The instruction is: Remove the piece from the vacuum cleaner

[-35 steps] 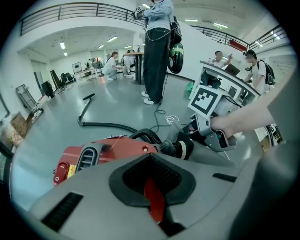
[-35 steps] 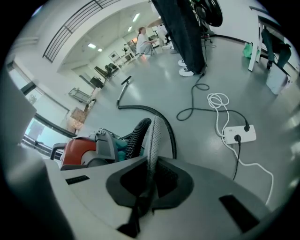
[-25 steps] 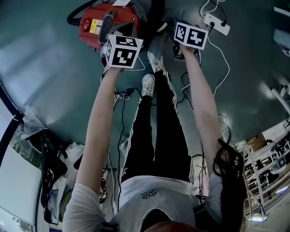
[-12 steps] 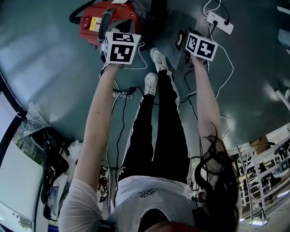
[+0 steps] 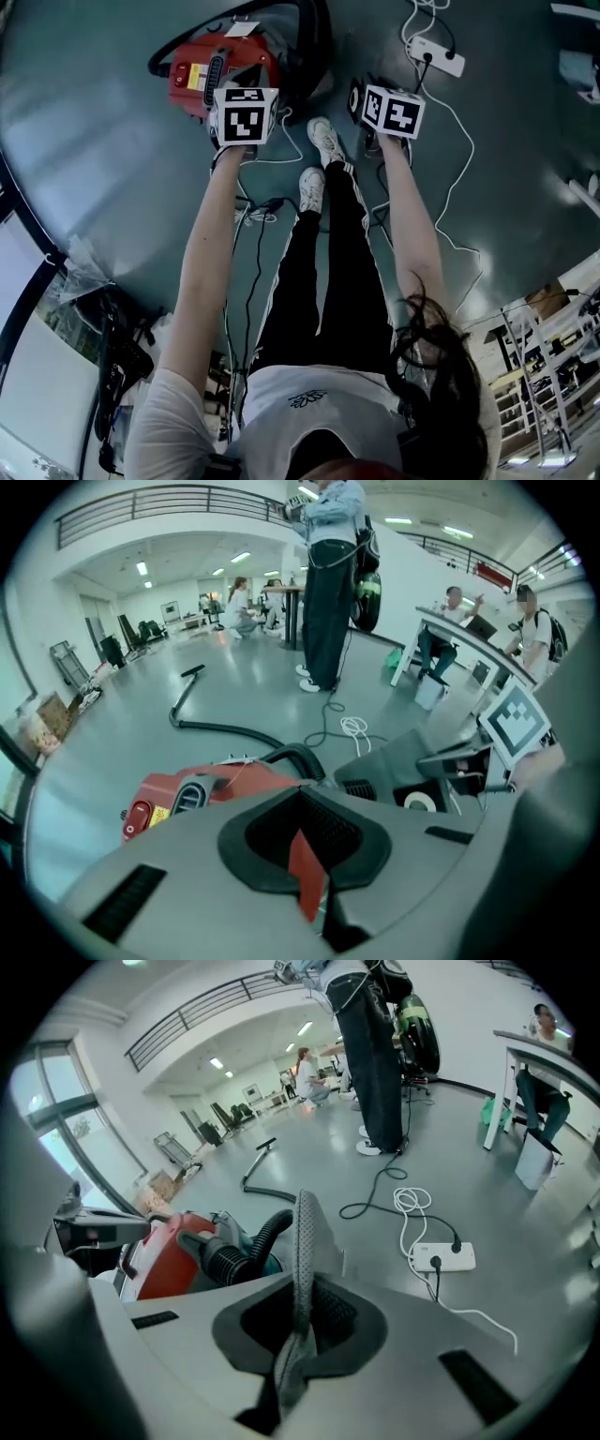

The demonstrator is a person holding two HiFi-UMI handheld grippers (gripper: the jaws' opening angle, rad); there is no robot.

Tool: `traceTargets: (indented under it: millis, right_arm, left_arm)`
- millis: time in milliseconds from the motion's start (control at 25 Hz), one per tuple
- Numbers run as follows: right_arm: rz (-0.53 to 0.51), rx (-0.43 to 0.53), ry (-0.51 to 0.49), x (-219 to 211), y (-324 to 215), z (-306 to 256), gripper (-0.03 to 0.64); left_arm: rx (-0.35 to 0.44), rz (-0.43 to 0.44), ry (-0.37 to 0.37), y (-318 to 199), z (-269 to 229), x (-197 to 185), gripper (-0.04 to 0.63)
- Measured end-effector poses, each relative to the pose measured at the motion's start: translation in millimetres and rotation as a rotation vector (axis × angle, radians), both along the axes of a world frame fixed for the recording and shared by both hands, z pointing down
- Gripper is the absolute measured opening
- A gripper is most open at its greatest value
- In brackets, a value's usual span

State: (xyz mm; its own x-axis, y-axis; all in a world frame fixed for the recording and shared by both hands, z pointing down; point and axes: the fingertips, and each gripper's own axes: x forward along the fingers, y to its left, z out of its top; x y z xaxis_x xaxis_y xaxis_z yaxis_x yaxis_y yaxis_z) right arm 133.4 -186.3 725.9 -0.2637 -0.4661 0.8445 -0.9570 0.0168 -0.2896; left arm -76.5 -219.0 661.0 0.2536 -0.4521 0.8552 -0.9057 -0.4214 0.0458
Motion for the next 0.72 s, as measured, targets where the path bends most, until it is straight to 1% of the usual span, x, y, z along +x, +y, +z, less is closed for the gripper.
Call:
traceTargets:
  millis: [80, 240, 440, 480, 520, 600, 640, 680, 720]
  right_arm:
    - [0.002, 0.024, -0.006, -1.2, -2.6, -18.0, 0.021]
    - [0.053, 0.059, -0.021, 3.7, 2.3, -54.9, 0.021]
    - [0.069, 0.142, -0.023, -12.2, 20.3, -118.7, 0.021]
    - [0.087, 0.151, -0.028, -15.5, 27.4, -133.3, 0.022]
    - [0.113, 0.152, -0.044, -19.9, 36.0, -148.9, 0.021]
    - [0.177, 0.141, -0.1, -30.9, 53.6, -185.7, 0.021]
    - [0.206, 0.138, -0.125, -34.7, 60.8, -208.2, 0.021]
    - [0.227, 0.143, -0.145, -36.9, 66.6, -232.8, 0.021]
    - [0.238, 0.155, -0.157, -38.0, 71.5, -258.7, 0.021]
  left_arm:
    - [0.046, -0.034, 0.042, -8.4, -24.0, 6.7, 0.002]
    - [0.112, -0.05, 0.098, -14.5, -67.8, 23.3, 0.002]
    - [0.199, -0.118, 0.194, -2.6, -131.8, 11.0, 0.002]
    - [0.208, -0.143, 0.223, 4.5, -146.1, 5.0, 0.002]
    - [0.21, -0.188, 0.267, 13.3, -161.5, -3.4, 0.002]
    - [0.204, -0.314, 0.375, 31.7, -198.2, -24.1, 0.002]
    - [0.211, -0.359, 0.409, 39.3, -220.1, -32.0, 0.002]
    - [0.227, -0.378, 0.425, 45.2, -243.8, -36.3, 0.002]
    - [0.252, -0.378, 0.432, 50.0, -268.6, -37.1, 0.002]
